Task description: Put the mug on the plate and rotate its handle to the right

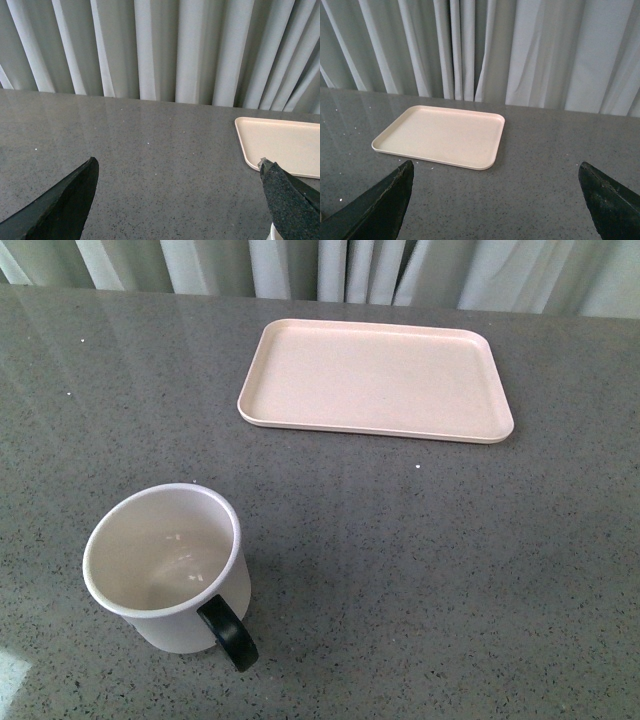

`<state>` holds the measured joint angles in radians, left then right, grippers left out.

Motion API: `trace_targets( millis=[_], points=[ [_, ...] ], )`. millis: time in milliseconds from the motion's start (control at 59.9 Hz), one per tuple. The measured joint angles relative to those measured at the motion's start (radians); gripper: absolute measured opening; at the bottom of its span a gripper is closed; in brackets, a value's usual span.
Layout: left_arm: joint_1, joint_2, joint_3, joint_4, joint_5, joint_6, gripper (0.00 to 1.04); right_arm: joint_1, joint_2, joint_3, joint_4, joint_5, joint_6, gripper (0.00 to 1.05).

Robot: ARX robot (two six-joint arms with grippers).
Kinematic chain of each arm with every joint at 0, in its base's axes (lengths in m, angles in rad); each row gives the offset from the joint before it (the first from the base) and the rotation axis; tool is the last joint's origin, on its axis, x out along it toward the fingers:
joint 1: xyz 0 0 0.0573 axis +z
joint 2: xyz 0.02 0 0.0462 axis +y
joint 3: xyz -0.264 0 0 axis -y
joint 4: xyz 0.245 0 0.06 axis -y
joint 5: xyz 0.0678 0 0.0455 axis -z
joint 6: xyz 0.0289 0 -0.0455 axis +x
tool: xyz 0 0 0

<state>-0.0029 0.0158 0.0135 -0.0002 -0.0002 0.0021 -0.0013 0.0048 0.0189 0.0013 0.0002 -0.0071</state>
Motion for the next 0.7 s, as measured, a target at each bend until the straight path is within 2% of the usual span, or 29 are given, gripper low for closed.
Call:
trace_targets(
  millis=[634, 668, 701],
  points=[
    [0.000, 0.000, 0.000, 0.000, 0.000, 0.000, 0.96, 0.000, 0.000, 0.000, 0.000, 0.000, 0.000, 0.96],
    [-0.005, 0.010, 0.005, -0.015, -0.019, -0.016, 0.96, 0.000, 0.000, 0.000, 0.000, 0.000, 0.000, 0.96],
    [-0.035, 0.067, 0.056, -0.148, -0.107, -0.078, 0.96, 0.000, 0.000, 0.000, 0.000, 0.000, 0.000, 0.96]
  ],
)
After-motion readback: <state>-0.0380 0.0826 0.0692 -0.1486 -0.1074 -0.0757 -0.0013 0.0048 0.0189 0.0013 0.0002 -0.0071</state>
